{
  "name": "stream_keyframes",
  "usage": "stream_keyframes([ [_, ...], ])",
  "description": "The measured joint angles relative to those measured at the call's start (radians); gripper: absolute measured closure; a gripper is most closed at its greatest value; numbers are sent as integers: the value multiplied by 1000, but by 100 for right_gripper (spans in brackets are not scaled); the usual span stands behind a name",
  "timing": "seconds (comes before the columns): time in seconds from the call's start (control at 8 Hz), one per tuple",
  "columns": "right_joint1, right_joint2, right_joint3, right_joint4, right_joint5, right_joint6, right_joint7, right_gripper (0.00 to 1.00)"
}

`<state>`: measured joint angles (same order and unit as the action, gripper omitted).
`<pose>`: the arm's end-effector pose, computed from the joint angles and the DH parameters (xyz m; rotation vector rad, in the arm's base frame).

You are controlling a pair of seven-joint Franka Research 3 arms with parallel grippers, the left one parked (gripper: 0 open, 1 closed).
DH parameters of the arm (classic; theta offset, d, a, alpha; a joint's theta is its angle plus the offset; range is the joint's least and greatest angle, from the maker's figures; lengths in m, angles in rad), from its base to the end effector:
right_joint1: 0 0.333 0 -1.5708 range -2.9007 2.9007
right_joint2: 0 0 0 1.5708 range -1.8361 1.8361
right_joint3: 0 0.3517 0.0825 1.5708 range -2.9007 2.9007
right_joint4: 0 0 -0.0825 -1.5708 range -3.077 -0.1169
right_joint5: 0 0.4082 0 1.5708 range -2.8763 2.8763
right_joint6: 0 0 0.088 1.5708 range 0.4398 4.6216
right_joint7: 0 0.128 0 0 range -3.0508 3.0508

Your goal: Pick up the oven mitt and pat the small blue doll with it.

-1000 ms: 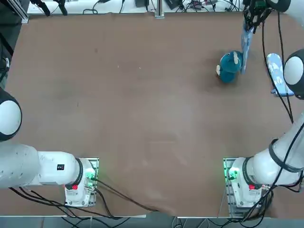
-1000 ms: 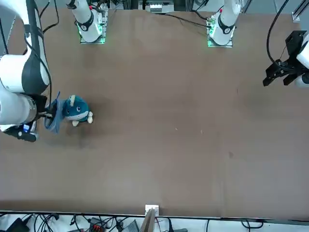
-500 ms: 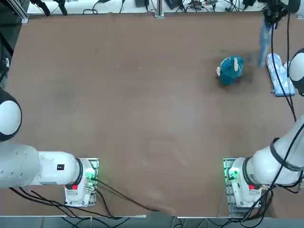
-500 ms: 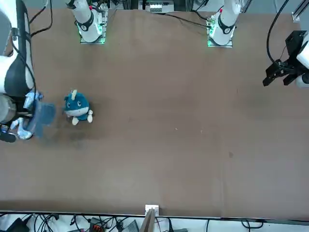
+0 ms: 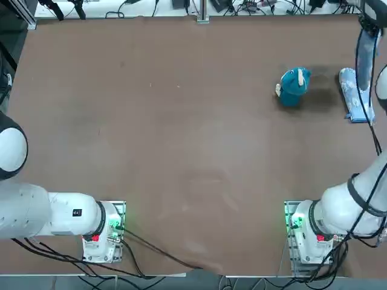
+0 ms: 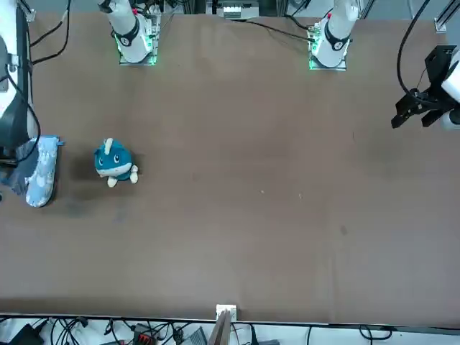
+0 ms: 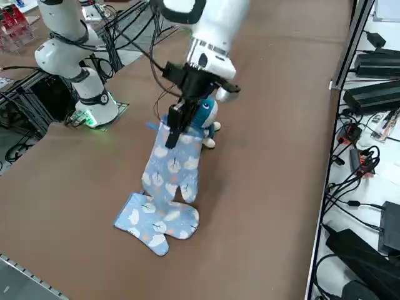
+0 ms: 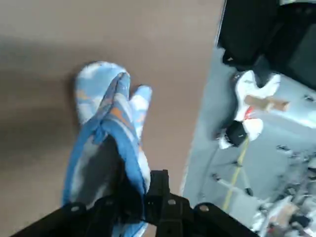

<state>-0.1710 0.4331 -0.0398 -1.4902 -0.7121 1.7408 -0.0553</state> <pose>0.6770 -0.2148 0.4390 2.4442 0.0482 -0.3409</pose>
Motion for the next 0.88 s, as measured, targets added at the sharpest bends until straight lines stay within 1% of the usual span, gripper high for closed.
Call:
stream_keyframes([
  [0.25, -78, -40, -2, -139, -157, 181, -2, 96],
  [0.38, -119, -53, -2, -182, -218, 257, -5, 96],
  [0.62, -204, -54, -3, -228, -325, 415, -13, 96],
  [0.75, -243, -41, -3, -241, -352, 474, -16, 96],
  [0.88, -268, -20, -3, -246, -360, 507, -17, 96],
])
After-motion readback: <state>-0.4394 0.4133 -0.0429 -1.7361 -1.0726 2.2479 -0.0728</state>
